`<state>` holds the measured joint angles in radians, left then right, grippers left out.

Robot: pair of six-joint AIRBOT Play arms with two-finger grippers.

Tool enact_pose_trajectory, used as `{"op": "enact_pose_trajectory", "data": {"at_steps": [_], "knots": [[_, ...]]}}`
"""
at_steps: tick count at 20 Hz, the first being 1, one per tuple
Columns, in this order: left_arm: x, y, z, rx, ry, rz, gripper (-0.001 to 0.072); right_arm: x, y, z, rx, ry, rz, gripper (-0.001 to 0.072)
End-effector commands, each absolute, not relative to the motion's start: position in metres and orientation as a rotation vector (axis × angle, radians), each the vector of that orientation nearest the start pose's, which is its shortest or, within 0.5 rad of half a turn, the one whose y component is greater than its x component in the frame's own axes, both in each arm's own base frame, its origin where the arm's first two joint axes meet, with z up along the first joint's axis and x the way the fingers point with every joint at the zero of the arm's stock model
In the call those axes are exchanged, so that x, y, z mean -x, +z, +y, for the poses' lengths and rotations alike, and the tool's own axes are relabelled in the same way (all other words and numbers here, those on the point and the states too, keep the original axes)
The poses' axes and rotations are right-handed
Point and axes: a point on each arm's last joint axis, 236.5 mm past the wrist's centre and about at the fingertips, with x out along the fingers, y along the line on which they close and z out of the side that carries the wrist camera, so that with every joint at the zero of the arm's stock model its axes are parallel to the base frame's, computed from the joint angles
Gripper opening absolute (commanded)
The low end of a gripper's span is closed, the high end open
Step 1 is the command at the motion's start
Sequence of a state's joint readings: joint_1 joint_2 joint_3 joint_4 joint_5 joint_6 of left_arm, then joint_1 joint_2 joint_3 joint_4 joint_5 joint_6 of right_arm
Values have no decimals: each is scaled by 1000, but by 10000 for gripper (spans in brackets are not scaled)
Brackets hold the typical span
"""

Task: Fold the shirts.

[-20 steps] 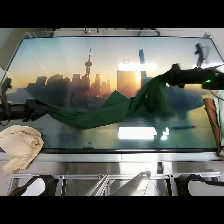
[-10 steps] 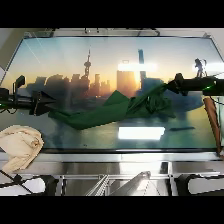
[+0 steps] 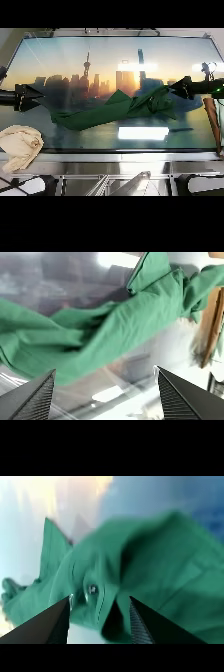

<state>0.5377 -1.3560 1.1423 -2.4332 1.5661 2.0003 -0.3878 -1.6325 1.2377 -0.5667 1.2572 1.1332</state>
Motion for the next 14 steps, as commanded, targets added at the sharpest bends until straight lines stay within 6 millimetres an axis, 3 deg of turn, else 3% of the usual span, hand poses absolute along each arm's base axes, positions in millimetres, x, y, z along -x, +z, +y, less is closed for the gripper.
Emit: {"op": "enact_pose_trajectory", "data": {"at_steps": [1, 5, 8, 9, 10, 11, 14], "knots": [[-325, 56, -23, 798, -499, 1251, 711, -427, -4, 32, -895, 509, 1215, 413], [-286, 21, -65, 799, -485, 1299, 710, -381, -9, 52, -874, 561, 1300, 391], [-257, -11, -97, 786, -494, 1364, 710, -349, -31, 70, -812, 535, 1269, 397], [-250, -22, -106, 774, -493, 1383, 710, -343, -40, 76, -794, 521, 1261, 486], [-243, -33, -113, 761, -489, 1399, 710, -337, -50, 82, -795, 507, 1273, 653], [-237, -45, -119, 744, -479, 1417, 710, -333, -59, 88, -791, 499, 1286, 697], [-230, -80, -118, 676, -404, 1426, 710, -341, -71, 104, -734, 474, 1266, 696]]}}
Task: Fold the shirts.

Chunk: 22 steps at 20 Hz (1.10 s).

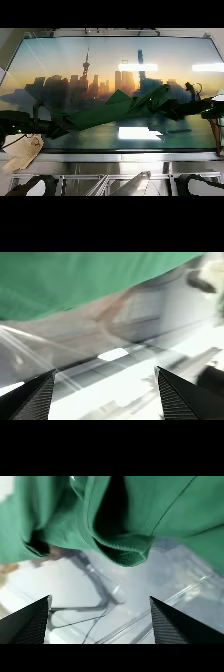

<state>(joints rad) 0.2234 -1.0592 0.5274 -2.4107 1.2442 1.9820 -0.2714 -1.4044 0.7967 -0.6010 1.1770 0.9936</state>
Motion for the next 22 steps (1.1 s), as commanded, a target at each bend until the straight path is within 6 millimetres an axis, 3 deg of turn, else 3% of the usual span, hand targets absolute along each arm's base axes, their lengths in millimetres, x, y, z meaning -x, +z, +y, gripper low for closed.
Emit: {"op": "enact_pose_trajectory", "data": {"at_steps": [1, 4, 6, 8, 11, 12, 13, 14, 15, 16, 17, 18, 19, 21, 22], "knots": [[-231, -89, -116, 678, -379, 1429, 710, -349, -71, 108, -737, 461, 1241, 696], [-235, -112, -112, 707, -329, 1481, 710, -367, -73, 113, -774, 419, 1184, 696], [-243, -120, -111, 711, -334, 1514, 708, -368, -81, 110, -785, 404, 1194, 696], [-260, -121, -109, 699, -354, 1514, 691, -366, -87, 111, -791, 401, 1213, 695], [-288, -107, -106, 675, -373, 1460, 674, -366, -89, 109, -794, 396, 1214, 662], [-296, -102, -104, 664, -380, 1441, 455, -367, -89, 108, -795, 392, 1211, 547], [-301, -98, -104, 657, -384, 1427, 256, -368, -89, 105, -795, 384, 1206, 503], [-303, -96, -104, 656, -387, 1422, 159, -370, -90, 103, -798, 375, 1201, 504], [-300, -95, -105, 655, -397, 1432, 158, -370, -90, 100, -802, 371, 1200, 505], [-292, -93, -109, 637, -442, 1454, 228, -368, -89, 99, -812, 377, 1205, 507], [-281, -89, -112, 632, -501, 1484, 472, -366, -87, 98, -826, 387, 1213, 510], [-270, -82, -114, 642, -558, 1514, 638, -363, -84, 96, -845, 397, 1221, 512], [-265, -77, -110, 672, -578, 1525, 648, -361, -82, 93, -856, 408, 1221, 512], [-265, -73, -96, 722, -562, 1514, 562, -357, -79, 86, -883, 413, 1224, 512], [-266, -70, -89, 752, -550, 1505, 556, -354, -79, 82, -897, 414, 1230, 512]]}}
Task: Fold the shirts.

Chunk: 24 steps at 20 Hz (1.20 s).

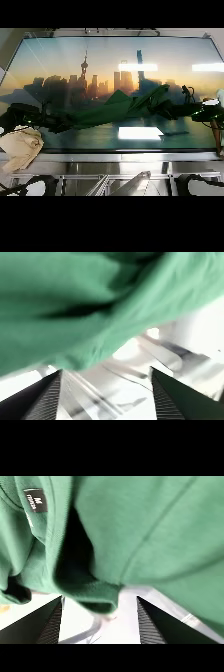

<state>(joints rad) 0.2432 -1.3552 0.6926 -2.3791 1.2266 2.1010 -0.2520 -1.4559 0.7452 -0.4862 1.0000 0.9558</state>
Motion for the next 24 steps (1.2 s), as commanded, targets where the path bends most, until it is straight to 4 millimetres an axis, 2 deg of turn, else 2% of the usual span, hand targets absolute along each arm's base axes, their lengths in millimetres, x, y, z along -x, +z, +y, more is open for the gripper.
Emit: {"op": "enact_pose_trajectory", "data": {"at_steps": [1, 3, 6, 8, 10, 12, 14, 18, 20, 22, 24], "knots": [[-269, -68, -79, 768, -523, 1480, 557, -351, -79, 77, -909, 414, 1236, 512], [-278, -58, -49, 808, -441, 1393, 556, -351, -76, 61, -945, 393, 1218, 512], [-284, -46, 6, 899, -292, 1267, 556, -358, -69, 19, -1044, 316, 1131, 511], [-286, -46, 43, 969, -199, 1209, 557, -361, -63, -13, -1095, 251, 1061, 511], [-285, -53, 66, 1034, -154, 1194, 557, -363, -58, -38, -1136, 203, 1002, 511], [-289, -65, 67, 1068, -167, 1226, 557, -363, -57, -46, -1138, 190, 980, 511], [-302, -76, 53, 1087, -214, 1257, 557, -364, -57, -45, -1139, 191, 979, 511], [-340, -101, 21, 1041, -282, 1325, 557, -366, -54, -46, -1142, 197, 961, 511], [-352, -112, 5, 1024, -320, 1379, 556, -366, -53, -46, -1143, 197, 961, 510], [-362, -121, -6, 1010, -342, 1414, 555, -366, -54, -46, -1145, 196, 962, 511], [-372, -123, -8, 995, -355, 1418, 554, -366, -54, -46, -1147, 195, 963, 510]]}}
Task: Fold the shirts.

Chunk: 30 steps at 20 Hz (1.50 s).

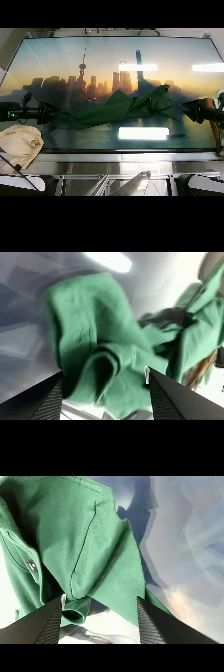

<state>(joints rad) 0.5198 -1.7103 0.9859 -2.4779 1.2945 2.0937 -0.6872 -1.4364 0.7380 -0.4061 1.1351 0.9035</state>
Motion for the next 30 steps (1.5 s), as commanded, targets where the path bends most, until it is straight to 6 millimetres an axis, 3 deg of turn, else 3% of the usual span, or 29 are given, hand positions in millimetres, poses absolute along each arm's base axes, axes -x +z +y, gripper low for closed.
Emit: {"op": "enact_pose_trajectory", "data": {"at_steps": [1, 2, 4, 7, 9, 14, 16, 18, 19, 20, 21, 22, 23, 25, 26, 27, 28, 29, 30], "knots": [[-376, -121, -7, 985, -362, 1411, 512, -366, -54, -46, -1153, 188, 966, 511], [-381, -118, -4, 976, -361, 1399, 310, -367, -55, -49, -1158, 174, 964, 511], [-386, -114, 4, 976, -355, 1377, 18, -370, -61, -58, -1179, 110, 953, 511], [-384, -113, 11, 993, -345, 1372, 14, -374, -72, -72, -1192, 33, 938, 510], [-384, -113, 11, 992, -347, 1373, 14, -373, -84, -70, -1234, 11, 967, 503], [-384, -113, 10, 991, -349, 1374, 14, -384, -120, -25, -1271, 51, 1084, 500], [-384, -113, 10, 991, -349, 1374, 14, -400, -120, -6, -1265, 82, 1089, 434], [-384, -113, 10, 991, -349, 1374, 14, -419, -115, 10, -1253, 125, 1078, 428], [-384, -113, 10, 992, -349, 1373, 14, -431, -109, 18, -1256, 150, 1065, 301], [-385, -112, 10, 994, -350, 1370, 21, -441, -100, 23, -1250, 177, 1047, 78], [-390, -106, 8, 1011, -366, 1353, 22, -452, -87, 27, -1237, 212, 1017, 17], [-402, -89, 6, 1030, -405, 1301, 22, -464, -66, 30, -1220, 272, 975, 17], [-418, -61, 5, 1021, -464, 1217, 22, -481, -28, 29, -1183, 355, 892, 16], [-451, 28, 7, 912, -592, 993, 22, -506, 65, 17, -1055, 477, 692, 16], [-460, 82, 9, 819, -634, 885, 22, -512, 131, 7, -962, 529, 558, 15], [-462, 143, 8, 696, -672, 767, 22, -506, 207, 0, -858, 589, 397, 16], [-453, 211, 4, 544, -708, 630, 23, -487, 280, -1, -759, 656, 242, 16], [-434, 274, -1, 395, -716, 494, 23, -453, 347, 4, -632, 724, 95, 16], [-408, 336, -4, 240, -677, 352, 23, -410, 400, 11, -490, 755, -17, 16]]}}
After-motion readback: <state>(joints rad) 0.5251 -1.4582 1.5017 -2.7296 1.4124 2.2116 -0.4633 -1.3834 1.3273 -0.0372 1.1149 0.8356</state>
